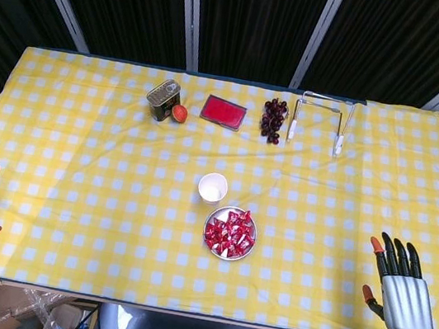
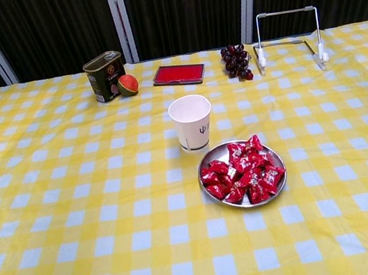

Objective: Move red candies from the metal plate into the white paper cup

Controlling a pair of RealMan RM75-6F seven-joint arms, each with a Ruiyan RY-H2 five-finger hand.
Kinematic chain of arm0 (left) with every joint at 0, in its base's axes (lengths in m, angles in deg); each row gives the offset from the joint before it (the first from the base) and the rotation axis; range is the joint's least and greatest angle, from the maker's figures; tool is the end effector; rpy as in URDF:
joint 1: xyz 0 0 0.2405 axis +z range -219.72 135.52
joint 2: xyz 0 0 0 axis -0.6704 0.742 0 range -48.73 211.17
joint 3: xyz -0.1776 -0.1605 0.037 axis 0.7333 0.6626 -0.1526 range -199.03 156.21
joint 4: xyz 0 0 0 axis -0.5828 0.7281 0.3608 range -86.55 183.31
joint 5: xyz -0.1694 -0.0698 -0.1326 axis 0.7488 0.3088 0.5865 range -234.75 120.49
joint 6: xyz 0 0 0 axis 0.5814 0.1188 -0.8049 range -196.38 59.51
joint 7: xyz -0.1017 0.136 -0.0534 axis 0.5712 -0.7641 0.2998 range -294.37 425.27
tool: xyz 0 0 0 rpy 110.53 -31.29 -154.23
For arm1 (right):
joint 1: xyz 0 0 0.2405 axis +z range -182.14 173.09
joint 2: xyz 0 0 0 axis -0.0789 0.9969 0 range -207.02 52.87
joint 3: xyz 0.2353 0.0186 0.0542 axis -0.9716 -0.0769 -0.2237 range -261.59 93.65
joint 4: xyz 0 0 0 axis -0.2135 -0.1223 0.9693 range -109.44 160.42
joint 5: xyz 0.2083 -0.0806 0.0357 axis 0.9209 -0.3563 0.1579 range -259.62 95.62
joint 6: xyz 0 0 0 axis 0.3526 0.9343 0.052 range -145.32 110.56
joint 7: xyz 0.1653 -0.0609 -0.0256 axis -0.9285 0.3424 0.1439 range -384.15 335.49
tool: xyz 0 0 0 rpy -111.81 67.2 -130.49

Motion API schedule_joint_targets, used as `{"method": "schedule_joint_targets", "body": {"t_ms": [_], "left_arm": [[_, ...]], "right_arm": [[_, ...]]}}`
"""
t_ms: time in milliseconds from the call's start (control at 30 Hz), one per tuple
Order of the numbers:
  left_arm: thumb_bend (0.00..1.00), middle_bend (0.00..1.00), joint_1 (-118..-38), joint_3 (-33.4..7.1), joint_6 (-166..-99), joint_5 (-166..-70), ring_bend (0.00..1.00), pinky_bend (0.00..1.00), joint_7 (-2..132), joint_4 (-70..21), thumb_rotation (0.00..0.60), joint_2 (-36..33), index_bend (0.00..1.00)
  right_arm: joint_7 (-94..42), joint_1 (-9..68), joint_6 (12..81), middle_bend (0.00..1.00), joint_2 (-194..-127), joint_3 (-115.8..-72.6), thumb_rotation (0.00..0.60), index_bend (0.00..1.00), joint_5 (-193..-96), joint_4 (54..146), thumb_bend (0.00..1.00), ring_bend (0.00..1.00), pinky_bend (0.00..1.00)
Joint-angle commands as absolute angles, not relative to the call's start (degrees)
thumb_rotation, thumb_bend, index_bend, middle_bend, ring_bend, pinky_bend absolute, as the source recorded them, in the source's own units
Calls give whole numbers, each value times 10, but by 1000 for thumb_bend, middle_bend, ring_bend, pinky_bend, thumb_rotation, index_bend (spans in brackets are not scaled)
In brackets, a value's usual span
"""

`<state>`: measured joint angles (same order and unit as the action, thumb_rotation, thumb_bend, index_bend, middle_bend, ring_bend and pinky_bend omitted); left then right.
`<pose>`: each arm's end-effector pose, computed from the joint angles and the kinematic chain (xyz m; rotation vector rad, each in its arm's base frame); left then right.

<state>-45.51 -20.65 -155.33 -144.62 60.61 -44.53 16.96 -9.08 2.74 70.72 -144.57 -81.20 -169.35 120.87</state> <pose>-0.3045 0.1992 0.1336 -1.4200 -0.8558 -0.8436 -0.2797 -0.2033 0.1061 1.5084 -0.7749 0.8036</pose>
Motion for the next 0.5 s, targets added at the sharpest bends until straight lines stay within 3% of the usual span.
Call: {"method": "schedule_joint_targets", "body": {"t_ms": [33,233,300,400,467,500], "left_arm": [[10,0,-455,-207,-1553,-1447,0,0,605,-445,600,169,0],[10,0,-455,-208,-1552,-1449,0,0,604,-446,600,170,0],[10,0,-455,-208,-1550,-1447,0,0,606,-447,600,170,0],[10,0,-457,-208,-1545,-1444,0,0,612,-451,600,172,0],[10,0,-459,-209,-1539,-1444,0,0,616,-454,600,175,0],[10,0,-460,-210,-1537,-1446,0,0,619,-455,600,177,0]], "right_arm": [[-92,26,704,0,-1445,-813,600,0,-1695,1211,347,0,0],[-100,32,695,1,-1442,-821,600,0,-1701,1230,348,10,44],[-101,37,690,44,-1440,-826,600,0,-1702,1244,348,87,196],[-85,53,677,323,-1437,-846,600,0,-1699,1271,347,410,576],[-78,73,652,511,-1441,-867,600,0,-1681,1303,347,601,754],[-73,94,623,560,-1446,-885,600,0,-1656,1331,347,650,799]]}}
